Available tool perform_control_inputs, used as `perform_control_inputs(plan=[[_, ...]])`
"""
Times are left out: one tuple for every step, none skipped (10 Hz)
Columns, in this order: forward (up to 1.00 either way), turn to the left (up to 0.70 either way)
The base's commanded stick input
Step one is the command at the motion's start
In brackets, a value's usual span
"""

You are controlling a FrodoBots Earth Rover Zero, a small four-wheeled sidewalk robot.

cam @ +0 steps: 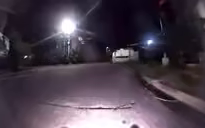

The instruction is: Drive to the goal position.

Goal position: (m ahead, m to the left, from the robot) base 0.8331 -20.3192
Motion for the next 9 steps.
perform_control_inputs(plan=[[0.70, 0.00], [0.70, 0.00], [0.70, 0.00], [0.70, 0.00], [0.70, -0.06], [0.70, -0.25], [0.70, -0.35], [0.70, -0.35], [0.70, -0.35]])
